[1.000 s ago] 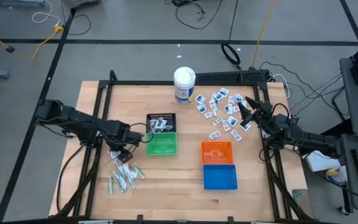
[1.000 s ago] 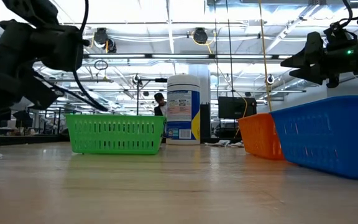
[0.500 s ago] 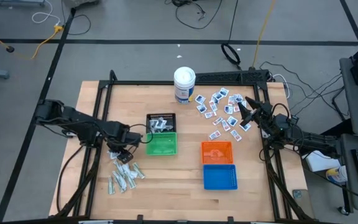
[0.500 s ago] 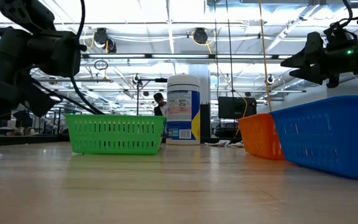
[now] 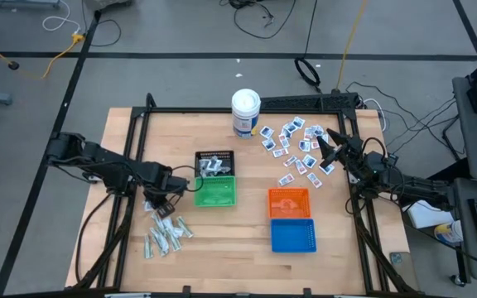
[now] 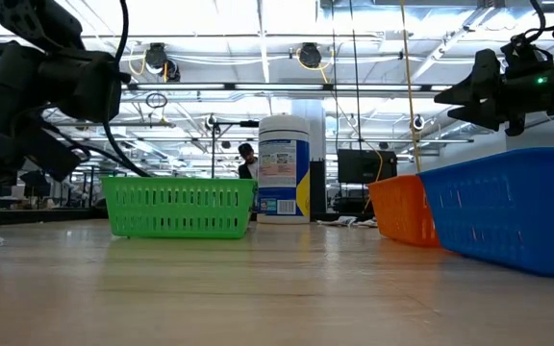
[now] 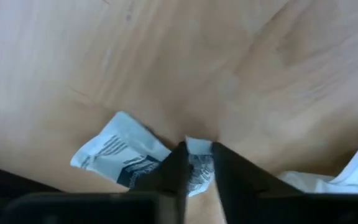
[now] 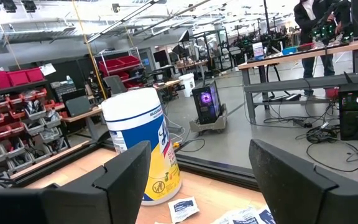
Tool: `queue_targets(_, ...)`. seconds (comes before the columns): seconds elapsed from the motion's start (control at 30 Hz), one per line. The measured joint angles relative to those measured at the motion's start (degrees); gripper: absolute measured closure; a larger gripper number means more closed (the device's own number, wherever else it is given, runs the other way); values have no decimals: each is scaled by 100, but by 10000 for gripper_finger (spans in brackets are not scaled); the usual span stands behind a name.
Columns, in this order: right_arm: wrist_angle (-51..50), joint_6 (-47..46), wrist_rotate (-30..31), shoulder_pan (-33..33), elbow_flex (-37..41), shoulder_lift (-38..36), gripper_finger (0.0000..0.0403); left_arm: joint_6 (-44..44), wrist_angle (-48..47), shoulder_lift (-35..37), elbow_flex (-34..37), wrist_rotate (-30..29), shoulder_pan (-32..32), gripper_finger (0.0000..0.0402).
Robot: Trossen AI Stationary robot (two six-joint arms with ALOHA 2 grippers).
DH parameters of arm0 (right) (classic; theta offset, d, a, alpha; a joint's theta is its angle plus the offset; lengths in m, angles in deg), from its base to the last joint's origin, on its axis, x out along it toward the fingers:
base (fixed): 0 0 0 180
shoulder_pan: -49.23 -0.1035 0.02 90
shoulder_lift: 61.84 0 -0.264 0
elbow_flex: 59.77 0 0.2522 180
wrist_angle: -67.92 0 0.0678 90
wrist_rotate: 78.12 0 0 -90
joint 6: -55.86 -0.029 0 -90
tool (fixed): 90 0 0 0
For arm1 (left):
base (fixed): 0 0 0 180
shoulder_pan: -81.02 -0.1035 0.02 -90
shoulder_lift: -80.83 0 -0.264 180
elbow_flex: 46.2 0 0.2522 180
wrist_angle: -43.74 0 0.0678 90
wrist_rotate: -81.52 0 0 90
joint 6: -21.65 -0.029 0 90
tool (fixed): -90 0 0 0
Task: Pick & Place First Aid Supplies
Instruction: Put the black pad into the black bin
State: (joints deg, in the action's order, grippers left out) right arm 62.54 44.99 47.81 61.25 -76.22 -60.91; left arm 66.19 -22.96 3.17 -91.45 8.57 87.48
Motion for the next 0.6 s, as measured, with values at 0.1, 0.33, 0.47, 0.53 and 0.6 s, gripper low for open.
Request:
queue_targets(0.1, 0, 0, -1, -1, 1, 0, 135, -64, 42, 0, 2, 31, -5, 389)
queue_targets(0.33, 0, 0, 1, 0, 0, 2, 136, -236, -250, 100, -340, -26, -215, 396)
queue_targets(0.47, 0, 0, 0, 0, 1, 1, 136, -389, -682, 278, -731, -202, -443, 397)
queue_targets(0.53, 0, 0, 1, 1, 1, 1, 135, -520, -870, 337, -917, -285, -581, 397)
queue_targets(0.6, -1, 1, 1, 1, 0, 1, 135, -620, -1089, 404, -1090, -363, -711, 397)
